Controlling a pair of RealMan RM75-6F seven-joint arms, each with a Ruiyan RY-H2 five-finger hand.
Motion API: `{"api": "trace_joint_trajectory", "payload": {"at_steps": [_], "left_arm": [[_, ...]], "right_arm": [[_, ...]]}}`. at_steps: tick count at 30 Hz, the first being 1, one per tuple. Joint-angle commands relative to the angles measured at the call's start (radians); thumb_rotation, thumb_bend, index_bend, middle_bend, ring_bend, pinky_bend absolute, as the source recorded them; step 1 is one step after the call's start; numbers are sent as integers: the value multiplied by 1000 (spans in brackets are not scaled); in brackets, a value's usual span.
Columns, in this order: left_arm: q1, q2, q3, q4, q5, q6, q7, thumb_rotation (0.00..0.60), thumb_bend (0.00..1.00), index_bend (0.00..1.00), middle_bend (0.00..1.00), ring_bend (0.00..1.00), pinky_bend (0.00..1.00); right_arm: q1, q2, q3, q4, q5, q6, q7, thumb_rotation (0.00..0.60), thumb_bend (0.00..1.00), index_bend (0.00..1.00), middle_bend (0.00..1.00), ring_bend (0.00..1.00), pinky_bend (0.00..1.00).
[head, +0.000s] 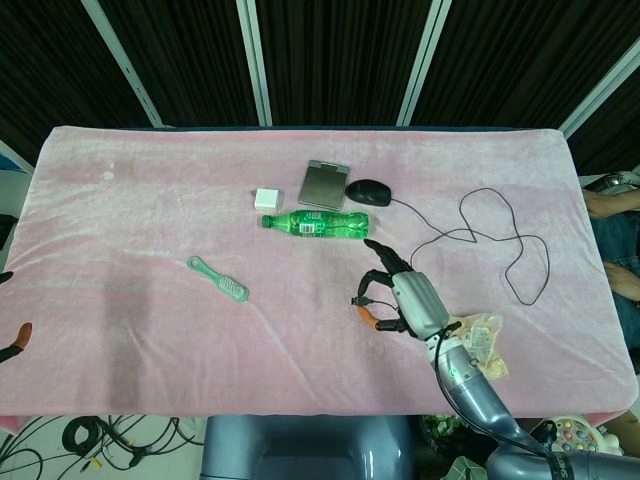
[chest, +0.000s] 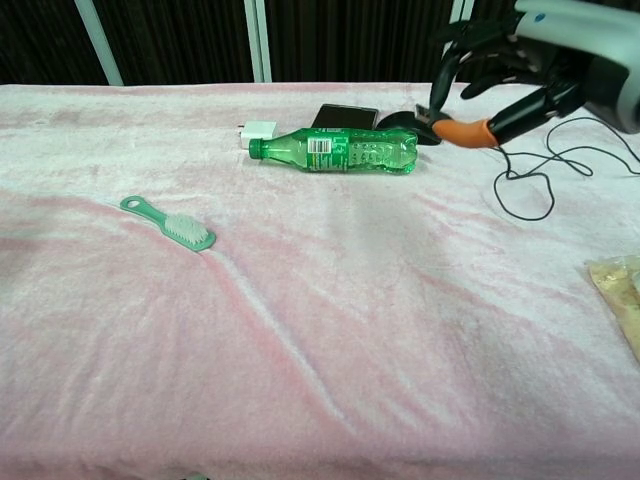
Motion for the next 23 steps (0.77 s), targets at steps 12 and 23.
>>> {"api": "trace_joint_trajectory", "payload": {"at_steps": [12, 23], "left_arm": [[3, -1, 1, -4, -1, 2, 3, 600, 339, 165, 61, 0, 0], [3, -3, 2, -3, 0, 4, 6, 600, 339, 165, 61, 0, 0]], "right_arm": [[-191, 120, -184, -88, -453, 225, 202, 600, 300, 582, 36, 63, 168], [-220, 106, -229, -76, -531, 267, 174, 600, 300, 582, 36, 63, 168]]}}
